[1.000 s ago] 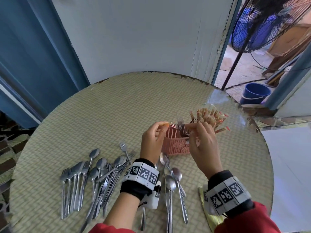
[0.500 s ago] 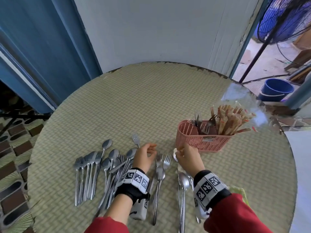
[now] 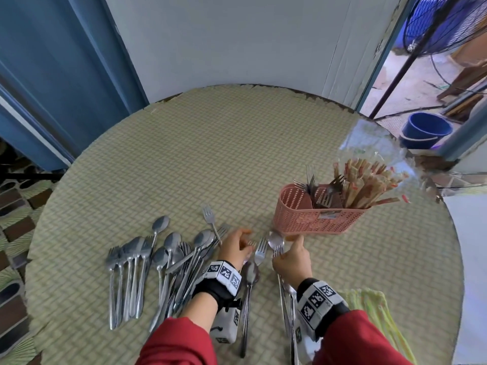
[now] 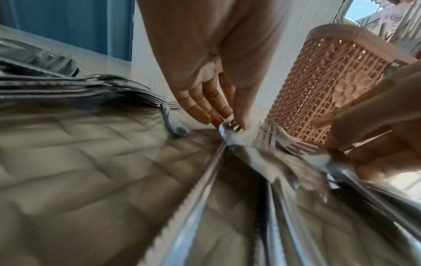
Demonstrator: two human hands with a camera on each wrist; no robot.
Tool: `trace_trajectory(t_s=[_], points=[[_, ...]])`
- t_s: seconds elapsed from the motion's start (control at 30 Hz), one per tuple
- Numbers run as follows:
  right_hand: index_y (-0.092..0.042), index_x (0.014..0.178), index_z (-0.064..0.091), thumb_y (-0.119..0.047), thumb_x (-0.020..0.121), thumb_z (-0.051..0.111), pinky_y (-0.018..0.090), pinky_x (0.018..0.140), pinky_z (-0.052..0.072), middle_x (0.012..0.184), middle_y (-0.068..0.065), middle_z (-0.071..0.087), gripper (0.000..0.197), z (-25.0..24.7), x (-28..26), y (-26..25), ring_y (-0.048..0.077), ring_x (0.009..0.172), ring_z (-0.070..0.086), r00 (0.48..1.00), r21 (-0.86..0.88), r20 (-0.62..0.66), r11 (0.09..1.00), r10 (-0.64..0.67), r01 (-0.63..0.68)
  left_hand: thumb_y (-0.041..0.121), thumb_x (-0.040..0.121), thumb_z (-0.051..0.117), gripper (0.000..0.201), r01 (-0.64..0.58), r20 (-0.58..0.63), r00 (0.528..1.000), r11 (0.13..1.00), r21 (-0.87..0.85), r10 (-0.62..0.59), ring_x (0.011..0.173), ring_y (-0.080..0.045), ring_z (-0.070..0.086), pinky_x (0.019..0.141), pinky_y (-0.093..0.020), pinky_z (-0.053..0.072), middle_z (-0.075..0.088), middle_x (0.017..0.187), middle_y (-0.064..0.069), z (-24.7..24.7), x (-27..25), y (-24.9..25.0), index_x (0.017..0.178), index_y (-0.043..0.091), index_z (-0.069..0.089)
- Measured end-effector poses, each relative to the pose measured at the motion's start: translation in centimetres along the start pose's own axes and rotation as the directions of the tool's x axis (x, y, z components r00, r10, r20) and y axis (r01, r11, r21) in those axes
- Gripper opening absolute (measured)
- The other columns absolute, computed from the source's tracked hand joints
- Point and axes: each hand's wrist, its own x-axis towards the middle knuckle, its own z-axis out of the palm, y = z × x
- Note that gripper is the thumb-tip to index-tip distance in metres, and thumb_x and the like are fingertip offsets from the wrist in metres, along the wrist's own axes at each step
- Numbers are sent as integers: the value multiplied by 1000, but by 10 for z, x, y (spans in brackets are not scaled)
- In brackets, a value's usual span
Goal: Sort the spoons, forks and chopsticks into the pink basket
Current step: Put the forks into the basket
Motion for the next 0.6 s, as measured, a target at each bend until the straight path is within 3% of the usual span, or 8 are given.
trace_trajectory(t_s=[0.07, 0.17, 0.27, 0.33, 0.47, 0.53, 0.6], points=[[-7, 113, 43, -2, 71, 61, 33, 66, 55, 83, 12, 64, 47, -3, -2, 2, 23, 74, 63, 999, 125, 15, 991, 43, -44, 8, 86, 62, 24, -1, -30, 1000, 999, 33, 2, 89, -16, 59, 77, -18, 42, 66, 103, -10, 0, -2, 4, 109, 5, 62], [-15, 89, 55, -7, 82, 61, 18, 48, 47, 66, 1, 60, 12, -12, -8, -6, 9, 52, 60, 998, 284, 70, 958, 5, -25, 7, 88, 58, 17, -38, -109, 993, 999, -17, 36, 82, -15, 55, 64, -11, 36, 67, 96, -12, -4, -5, 12, 101, -1, 64], [-11, 69, 58, -9, 90, 54, 19, 44, 43, 60, 0, 53, 22, -25, -13, -21, 11, 50, 53, 996, 410, 49, 911, -78, 51, 8, 89, 57, 15, -106, -221, 972, 990, -88, 85, 79, -13, 54, 61, -4, 40, 58, 88, -2, -15, -11, 31, 101, 1, 62], [-10, 74, 61, -15, 92, 54, 17, 46, 43, 64, 1, 55, 20, -40, -20, -34, 13, 55, 51, 988, 424, -9, 894, -156, 145, 9, 90, 56, 12, -178, -280, 951, 974, -139, 134, 74, -8, 55, 61, -2, 42, 59, 89, -2, -26, -17, 49, 98, 2, 62], [-6, 90, 64, -21, 90, 59, 16, 49, 47, 77, 8, 67, 16, -83, -36, -61, 9, 59, 62, 932, 500, -156, 788, -327, 360, 10, 89, 58, 7, -337, -385, 894, 910, -240, 229, 71, 0, 57, 57, -4, 45, 63, 85, 0, -49, -34, 95, 92, 8, 64], [-9, 87, 65, -18, 89, 61, 23, 50, 49, 74, 7, 70, 10, -108, -43, -73, 12, 59, 65, 896, 525, -243, 726, -372, 444, 12, 88, 60, 6, -438, -445, 844, 864, -248, 300, 75, -4, 62, 59, -9, 49, 66, 87, -4, -58, -42, 119, 90, 11, 65], [-14, 89, 65, -13, 89, 61, 25, 53, 53, 74, 6, 71, 4, -135, -52, -83, 16, 62, 68, 850, 519, -327, 673, -413, 527, 13, 88, 60, 6, -527, -493, 789, 816, -238, 366, 82, -11, 65, 70, -21, 55, 68, 90, -2, -66, -50, 141, 90, 15, 65]])
